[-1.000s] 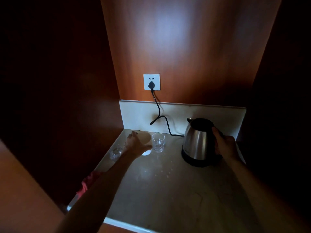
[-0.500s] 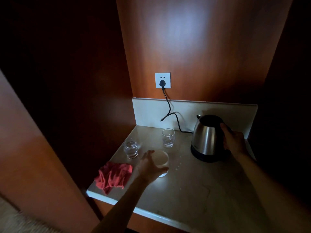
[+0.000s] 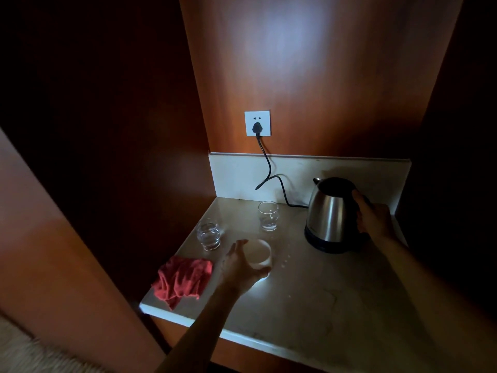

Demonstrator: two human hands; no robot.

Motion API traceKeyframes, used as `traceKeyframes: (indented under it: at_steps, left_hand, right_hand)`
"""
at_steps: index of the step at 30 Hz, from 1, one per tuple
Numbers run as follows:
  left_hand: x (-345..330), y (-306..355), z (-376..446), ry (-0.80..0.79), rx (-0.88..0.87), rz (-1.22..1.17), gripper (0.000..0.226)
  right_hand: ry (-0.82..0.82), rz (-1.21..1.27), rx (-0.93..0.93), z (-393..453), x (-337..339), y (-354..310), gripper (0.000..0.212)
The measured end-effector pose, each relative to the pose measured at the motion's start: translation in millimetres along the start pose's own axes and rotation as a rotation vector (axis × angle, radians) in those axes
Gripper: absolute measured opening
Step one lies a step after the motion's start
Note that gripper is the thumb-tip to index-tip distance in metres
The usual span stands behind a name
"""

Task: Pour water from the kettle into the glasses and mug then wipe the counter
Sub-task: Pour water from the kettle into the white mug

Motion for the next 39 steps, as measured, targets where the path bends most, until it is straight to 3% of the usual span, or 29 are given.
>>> traceKeyframes:
  at_steps: [5, 13, 19, 25, 31, 39]
  left_hand:
    - [-1.4, -6.8, 0.2, -0.026, -0.030, -0.017, 0.095]
    - [-0.4, -8.2, 5.8, -0.110, -0.055, -0.039, 0.095]
    - [5.0, -6.1, 4.9, -0.149, -0.047, -0.126, 0.086]
    - [-0.3, -11.9, 7.6, -0.166, -0.049, -0.213, 0.085]
    - [-0.8, -11.7, 7.9, -0.170, -0.118, -0.230, 0.086]
    - [3.5, -10.4, 5.0, -0.194, -0.115, -0.264, 0.084]
  right_hand:
    - [0.001, 0.049, -0.071, -8.2, 3.1, -3.4, 0.048]
    - [0.139, 0.084, -0.081, -16.3, 2.3, -17.4, 0.053]
    - [0.045, 0.084, 0.014, -37.9, -1.4, -59.8, 0.056]
    - [-0.058, 0.073, 0.016, -69.1, -10.0, -86.5, 0.036]
    - [-0.216, -0.093, 0.059, -88.2, -19.4, -89.2, 0.055]
    - [-0.355, -0.314, 0.150, -98.1, -26.4, -100.6, 0.061]
Point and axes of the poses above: each hand's wrist, its own z-axis towards the middle knuckle, its own x-axis out of the back of the hand, y = z × x, the point moved 7 cm from there along z, towards the middle knuckle, and after that the axes turned 11 degrees about y, right-handed, at the moved point
